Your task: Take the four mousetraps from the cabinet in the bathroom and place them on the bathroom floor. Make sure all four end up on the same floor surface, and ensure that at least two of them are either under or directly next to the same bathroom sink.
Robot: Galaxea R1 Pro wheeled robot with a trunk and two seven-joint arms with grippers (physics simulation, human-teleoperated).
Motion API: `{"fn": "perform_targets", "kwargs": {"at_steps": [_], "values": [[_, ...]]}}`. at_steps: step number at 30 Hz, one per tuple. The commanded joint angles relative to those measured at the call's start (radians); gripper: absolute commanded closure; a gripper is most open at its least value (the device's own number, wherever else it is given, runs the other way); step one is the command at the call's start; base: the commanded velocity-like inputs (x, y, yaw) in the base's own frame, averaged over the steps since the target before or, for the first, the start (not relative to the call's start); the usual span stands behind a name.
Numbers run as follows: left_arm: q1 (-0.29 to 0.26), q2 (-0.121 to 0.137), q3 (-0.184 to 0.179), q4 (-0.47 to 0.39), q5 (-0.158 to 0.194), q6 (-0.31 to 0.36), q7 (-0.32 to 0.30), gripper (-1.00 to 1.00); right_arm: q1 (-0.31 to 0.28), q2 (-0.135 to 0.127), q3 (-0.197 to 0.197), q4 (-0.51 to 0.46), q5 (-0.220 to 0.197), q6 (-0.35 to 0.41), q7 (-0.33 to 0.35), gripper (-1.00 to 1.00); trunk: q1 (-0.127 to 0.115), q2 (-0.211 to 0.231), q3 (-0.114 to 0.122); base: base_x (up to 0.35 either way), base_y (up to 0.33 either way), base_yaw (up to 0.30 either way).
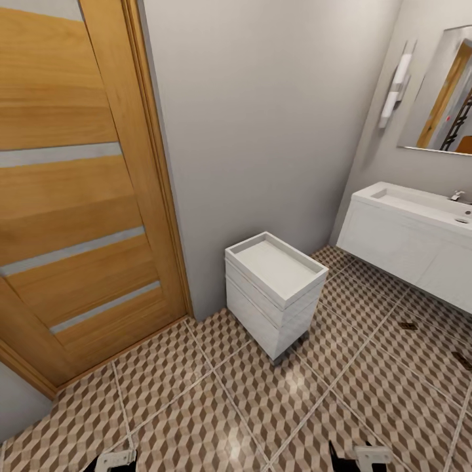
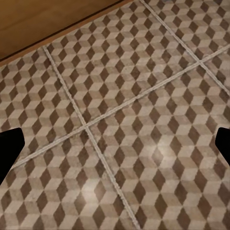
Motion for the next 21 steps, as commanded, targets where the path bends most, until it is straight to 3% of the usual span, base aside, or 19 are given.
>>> {"fn": "perform_targets", "kwargs": {"at_steps": [1, 21], "values": [[-0.002, 0.0, 0.003, 0.004, 0.002, -0.006, -0.001, -1.0, -0.001, 0.0, 0.009, 0.001, -0.012, -0.002, -0.002, -1.0, 0.0, -0.001, -0.001, 0.0, 0.0, 0.0], [-0.002, 0.0, 0.003, 0.004, 0.001, -0.003, -0.001, -1.0, -0.001, 0.003, 0.007, -0.002, -0.028, -0.003, -0.002, -1.0, 0.0, -0.001, -0.001, 0.0, 0.0, 0.004]]}}
